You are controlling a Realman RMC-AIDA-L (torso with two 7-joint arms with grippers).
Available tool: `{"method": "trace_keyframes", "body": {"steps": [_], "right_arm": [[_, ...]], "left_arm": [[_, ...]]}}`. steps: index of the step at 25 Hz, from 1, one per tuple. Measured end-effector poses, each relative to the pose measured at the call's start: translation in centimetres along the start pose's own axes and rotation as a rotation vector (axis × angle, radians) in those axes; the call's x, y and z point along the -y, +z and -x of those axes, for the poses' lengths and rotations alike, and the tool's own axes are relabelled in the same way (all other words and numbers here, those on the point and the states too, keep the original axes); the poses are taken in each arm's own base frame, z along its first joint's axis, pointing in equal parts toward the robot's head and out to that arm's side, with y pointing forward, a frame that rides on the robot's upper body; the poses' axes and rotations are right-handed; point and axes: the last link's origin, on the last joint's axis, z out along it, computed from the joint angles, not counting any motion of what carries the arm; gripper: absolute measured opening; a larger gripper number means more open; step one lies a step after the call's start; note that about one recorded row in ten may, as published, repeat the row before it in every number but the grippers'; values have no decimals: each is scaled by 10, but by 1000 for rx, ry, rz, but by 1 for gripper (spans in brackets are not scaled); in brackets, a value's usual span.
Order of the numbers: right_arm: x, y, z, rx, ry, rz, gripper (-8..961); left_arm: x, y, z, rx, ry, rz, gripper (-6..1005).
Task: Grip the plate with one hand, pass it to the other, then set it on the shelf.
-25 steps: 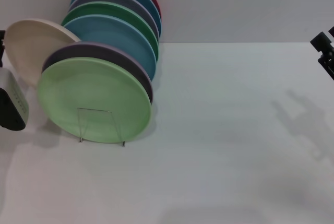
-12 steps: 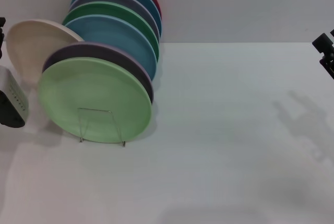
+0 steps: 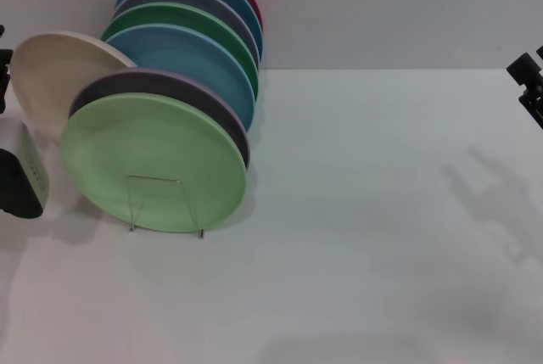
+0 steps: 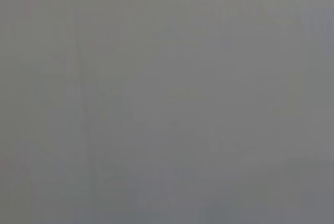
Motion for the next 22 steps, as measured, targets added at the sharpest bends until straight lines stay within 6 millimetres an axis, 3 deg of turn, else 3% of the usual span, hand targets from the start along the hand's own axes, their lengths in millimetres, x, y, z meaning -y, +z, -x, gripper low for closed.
{"method": "trace_keyframes", "body": {"steps": [22], "right_arm": [[0,-5,0,-2,2,-13,647]], "left_arm": [[10,-12,-28,-85,93,-131,348]]}}
